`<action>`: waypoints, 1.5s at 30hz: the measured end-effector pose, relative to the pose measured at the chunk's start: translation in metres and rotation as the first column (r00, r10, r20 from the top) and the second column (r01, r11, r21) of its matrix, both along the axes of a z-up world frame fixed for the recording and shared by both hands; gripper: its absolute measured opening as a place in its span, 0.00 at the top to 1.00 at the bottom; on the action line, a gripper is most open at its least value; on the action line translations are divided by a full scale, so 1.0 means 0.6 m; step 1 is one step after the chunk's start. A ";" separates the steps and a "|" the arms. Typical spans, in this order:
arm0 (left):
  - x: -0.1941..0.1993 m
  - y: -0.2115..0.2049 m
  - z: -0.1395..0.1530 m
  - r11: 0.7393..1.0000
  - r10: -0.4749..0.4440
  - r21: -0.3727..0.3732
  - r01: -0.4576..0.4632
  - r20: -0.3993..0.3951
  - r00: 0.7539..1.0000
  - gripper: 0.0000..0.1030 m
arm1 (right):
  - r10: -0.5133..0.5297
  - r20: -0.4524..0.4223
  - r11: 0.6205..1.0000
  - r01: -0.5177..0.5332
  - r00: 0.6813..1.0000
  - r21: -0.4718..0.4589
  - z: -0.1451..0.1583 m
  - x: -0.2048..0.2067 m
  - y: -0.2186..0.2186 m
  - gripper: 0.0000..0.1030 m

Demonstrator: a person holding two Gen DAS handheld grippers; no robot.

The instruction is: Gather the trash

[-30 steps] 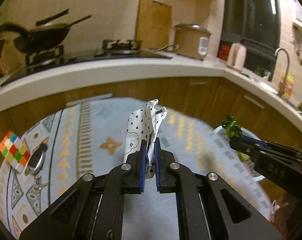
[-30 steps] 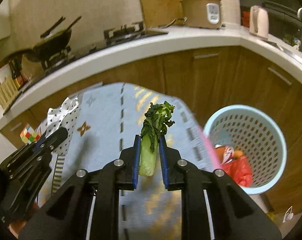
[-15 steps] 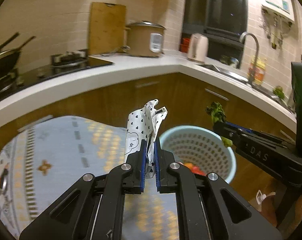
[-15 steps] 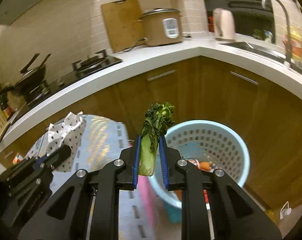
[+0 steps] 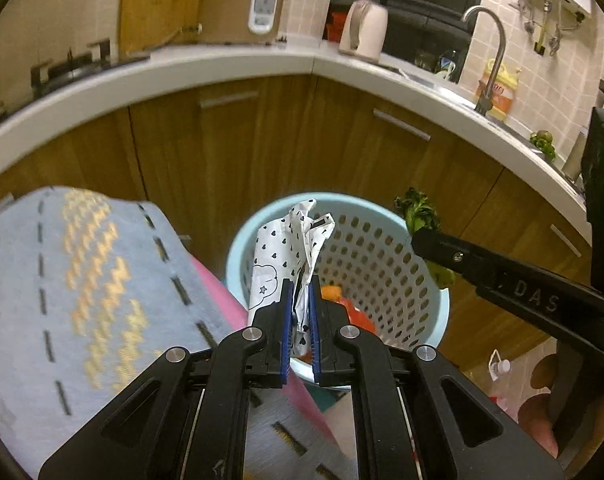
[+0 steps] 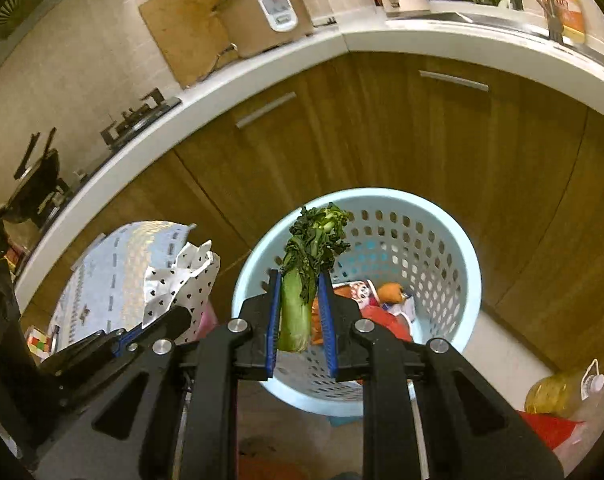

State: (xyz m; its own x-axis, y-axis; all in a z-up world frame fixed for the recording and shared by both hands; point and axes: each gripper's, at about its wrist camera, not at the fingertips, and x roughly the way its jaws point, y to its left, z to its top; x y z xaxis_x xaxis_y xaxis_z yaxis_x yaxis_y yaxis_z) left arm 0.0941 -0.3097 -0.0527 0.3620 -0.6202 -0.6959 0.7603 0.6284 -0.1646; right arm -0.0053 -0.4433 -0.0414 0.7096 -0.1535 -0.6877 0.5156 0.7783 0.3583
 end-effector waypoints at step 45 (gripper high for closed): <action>-0.070 0.227 0.057 0.954 0.287 -0.148 -0.262 0.181 0.941 0.13 | 0.029 0.056 0.959 -0.012 0.998 -0.283 0.065 -0.045 0.182 0.54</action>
State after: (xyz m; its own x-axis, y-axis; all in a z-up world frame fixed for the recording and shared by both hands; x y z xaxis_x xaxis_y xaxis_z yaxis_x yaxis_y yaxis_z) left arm 0.0524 -0.1733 -0.0188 0.6530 -0.5514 -0.5191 0.5860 0.8021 -0.1150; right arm -0.0324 -0.3343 -0.0024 0.7526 -0.3204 -0.5753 0.4829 0.8625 0.1513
